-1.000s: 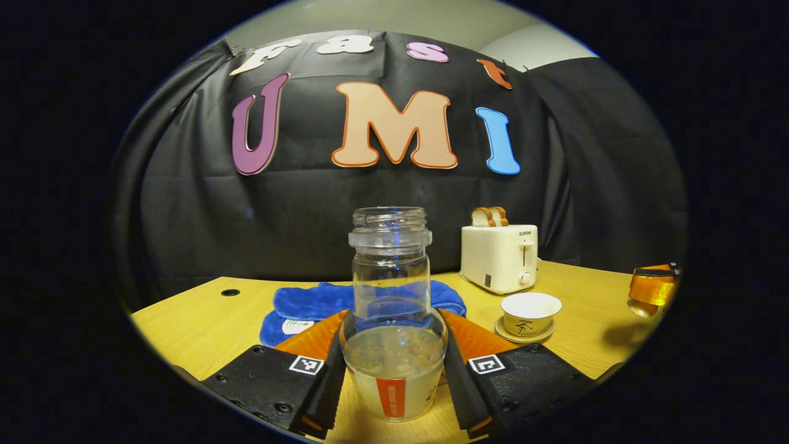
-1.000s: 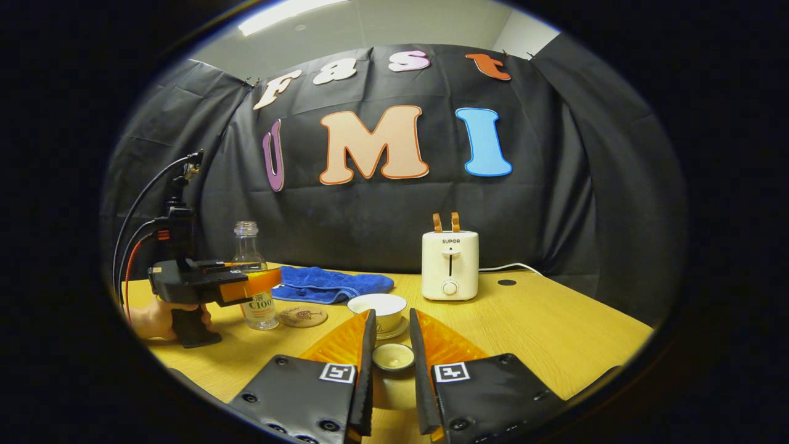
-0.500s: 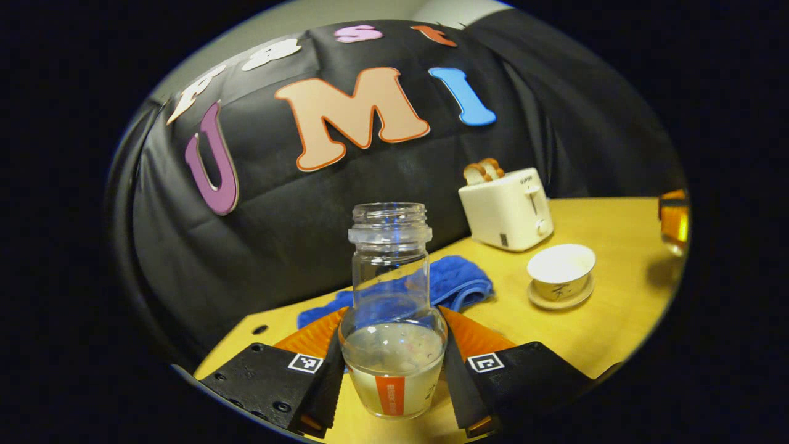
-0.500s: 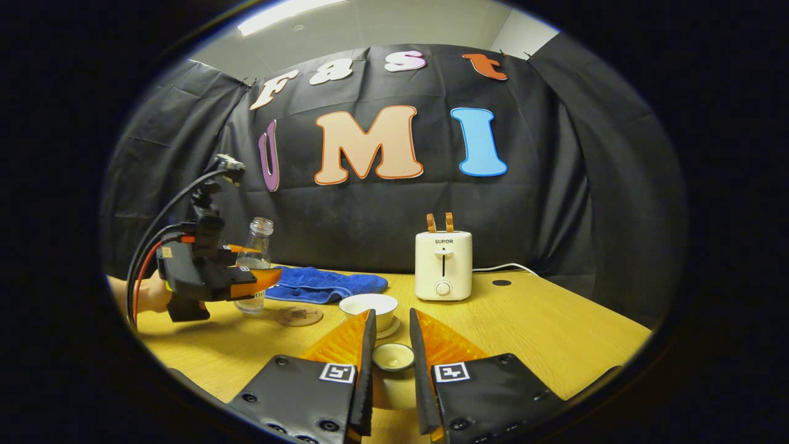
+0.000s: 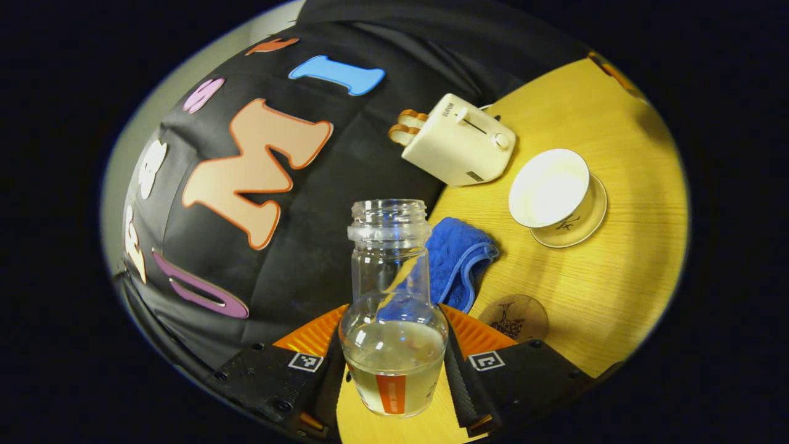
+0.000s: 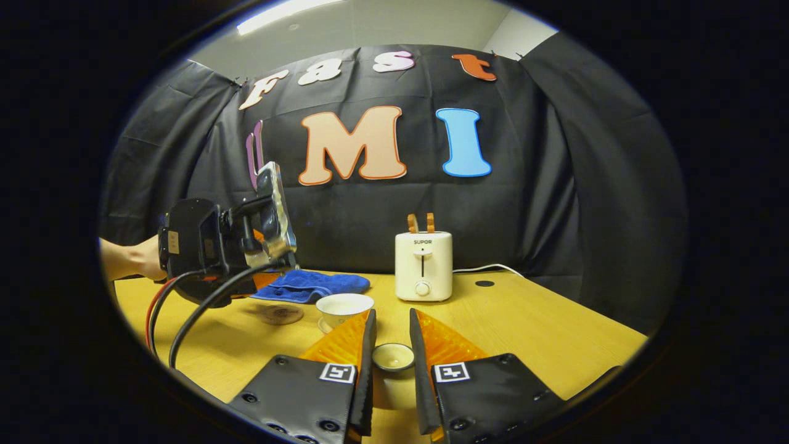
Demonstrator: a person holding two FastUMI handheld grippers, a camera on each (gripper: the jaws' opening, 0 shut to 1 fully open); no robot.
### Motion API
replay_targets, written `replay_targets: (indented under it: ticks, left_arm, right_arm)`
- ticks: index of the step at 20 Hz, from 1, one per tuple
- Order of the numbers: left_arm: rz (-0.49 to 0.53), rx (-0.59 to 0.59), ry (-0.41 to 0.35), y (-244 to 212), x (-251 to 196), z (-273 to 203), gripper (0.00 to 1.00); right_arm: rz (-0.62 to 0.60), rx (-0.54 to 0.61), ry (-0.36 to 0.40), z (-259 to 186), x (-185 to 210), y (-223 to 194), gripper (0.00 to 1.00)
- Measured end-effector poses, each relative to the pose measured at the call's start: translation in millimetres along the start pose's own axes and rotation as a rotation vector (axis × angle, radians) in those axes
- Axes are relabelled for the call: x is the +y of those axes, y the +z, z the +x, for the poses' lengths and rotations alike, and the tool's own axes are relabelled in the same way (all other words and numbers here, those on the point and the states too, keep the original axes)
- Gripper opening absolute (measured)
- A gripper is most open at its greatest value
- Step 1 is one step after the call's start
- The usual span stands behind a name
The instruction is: Open the teacup lid with one hand, grasp the water bottle and pour water into the teacup with the other hand; after pouring, place the water bottle on the coaster and then close the teacup lid.
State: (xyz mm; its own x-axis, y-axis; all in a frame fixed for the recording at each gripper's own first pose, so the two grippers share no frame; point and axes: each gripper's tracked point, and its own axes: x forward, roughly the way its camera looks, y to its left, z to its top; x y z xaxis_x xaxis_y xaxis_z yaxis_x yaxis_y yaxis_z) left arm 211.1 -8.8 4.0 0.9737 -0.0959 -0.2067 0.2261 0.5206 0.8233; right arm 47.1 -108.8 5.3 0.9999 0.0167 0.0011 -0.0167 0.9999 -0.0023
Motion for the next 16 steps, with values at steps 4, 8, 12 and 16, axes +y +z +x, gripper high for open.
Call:
replay_targets:
  ticks: [4, 8, 12, 16]
  left_arm:
    - [0.224, 0.005, 0.01, 16.6, -4.3, 5.4, 0.7]
    - [0.354, 0.021, -0.011, 22.4, -8.2, 3.4, 0.7]
    - [0.516, 0.058, -0.017, 23.4, -4.2, 9.9, 0.7]
    - [0.653, 0.072, -0.016, 25.8, -1.7, 8.0, 0.7]
  right_arm:
    - [0.006, -0.001, -0.02, -0.4, -10.6, 0.6, 0.33]
    - [-0.001, -0.004, -0.015, -0.4, -9.2, 0.3, 0.33]
    - [0.001, -0.004, -0.013, -0.5, -8.9, 1.7, 0.32]
    - [0.002, -0.003, -0.012, -0.6, -9.1, 1.4, 0.32]
